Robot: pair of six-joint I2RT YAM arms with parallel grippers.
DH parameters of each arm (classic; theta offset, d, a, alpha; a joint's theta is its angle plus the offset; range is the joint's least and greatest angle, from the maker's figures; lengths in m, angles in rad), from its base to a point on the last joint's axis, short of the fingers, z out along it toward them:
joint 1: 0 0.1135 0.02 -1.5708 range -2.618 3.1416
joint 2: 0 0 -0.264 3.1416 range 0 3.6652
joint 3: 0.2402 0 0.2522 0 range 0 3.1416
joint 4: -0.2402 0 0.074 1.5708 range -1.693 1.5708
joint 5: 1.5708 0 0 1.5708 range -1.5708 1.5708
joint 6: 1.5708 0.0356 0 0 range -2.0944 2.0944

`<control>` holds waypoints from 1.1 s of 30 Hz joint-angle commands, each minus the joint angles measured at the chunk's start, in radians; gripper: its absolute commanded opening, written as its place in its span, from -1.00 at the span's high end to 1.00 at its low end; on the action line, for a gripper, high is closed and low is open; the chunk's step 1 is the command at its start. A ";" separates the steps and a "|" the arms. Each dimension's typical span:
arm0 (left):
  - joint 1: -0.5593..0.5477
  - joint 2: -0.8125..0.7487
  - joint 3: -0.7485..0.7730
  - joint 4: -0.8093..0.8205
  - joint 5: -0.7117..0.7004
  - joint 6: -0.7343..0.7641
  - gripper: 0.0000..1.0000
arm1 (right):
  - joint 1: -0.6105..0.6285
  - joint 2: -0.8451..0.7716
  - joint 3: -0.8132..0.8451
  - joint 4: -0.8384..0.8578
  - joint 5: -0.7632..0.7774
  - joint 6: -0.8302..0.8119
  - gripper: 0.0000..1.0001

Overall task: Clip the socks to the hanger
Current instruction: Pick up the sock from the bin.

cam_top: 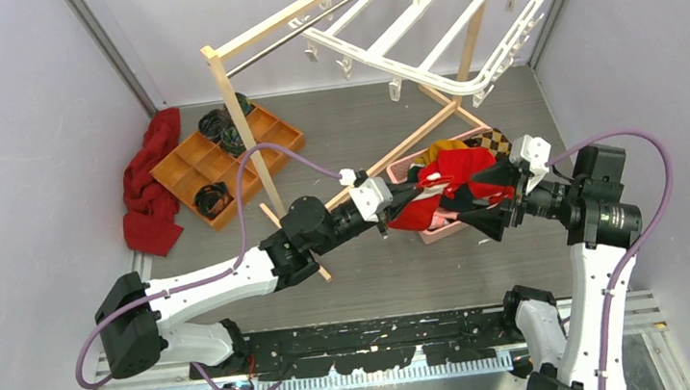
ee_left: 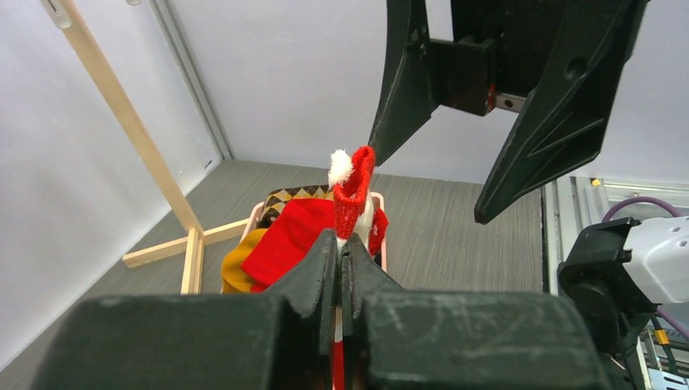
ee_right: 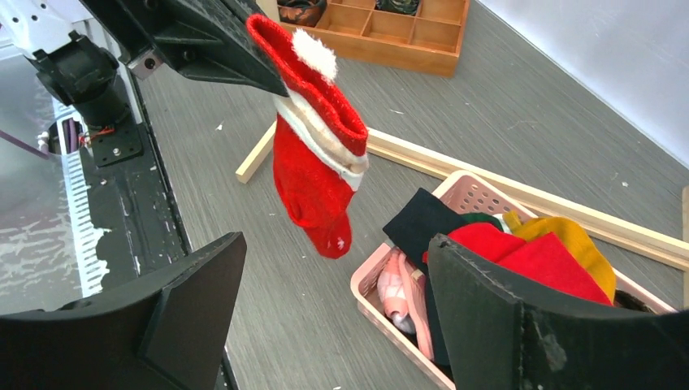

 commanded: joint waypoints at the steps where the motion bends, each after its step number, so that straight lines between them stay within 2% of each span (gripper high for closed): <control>1: -0.010 -0.006 0.047 0.087 0.028 -0.020 0.99 | -0.001 0.022 -0.013 0.036 -0.078 -0.103 -0.76; 7: -0.048 0.006 0.043 0.120 -0.010 -0.006 0.99 | 0.000 0.081 0.035 -0.035 -0.140 -0.210 -0.59; 9: -0.059 0.008 0.042 0.126 -0.024 -0.003 0.99 | 0.002 0.109 0.070 -0.141 -0.167 -0.309 -0.53; 13: -0.072 0.011 0.045 0.133 -0.048 -0.001 0.99 | 0.031 0.174 0.148 -0.459 -0.168 -0.603 -0.43; 15: -0.076 0.017 0.047 0.143 -0.060 0.000 0.99 | 0.038 0.190 0.169 -0.536 -0.168 -0.677 -0.36; 25: -0.083 0.047 0.066 0.185 -0.072 -0.015 1.00 | 0.060 0.168 0.180 -0.515 -0.169 -0.630 -0.08; 33: -0.084 0.064 0.072 0.219 -0.057 -0.049 0.99 | 0.069 0.180 0.212 -0.513 -0.170 -0.633 -0.05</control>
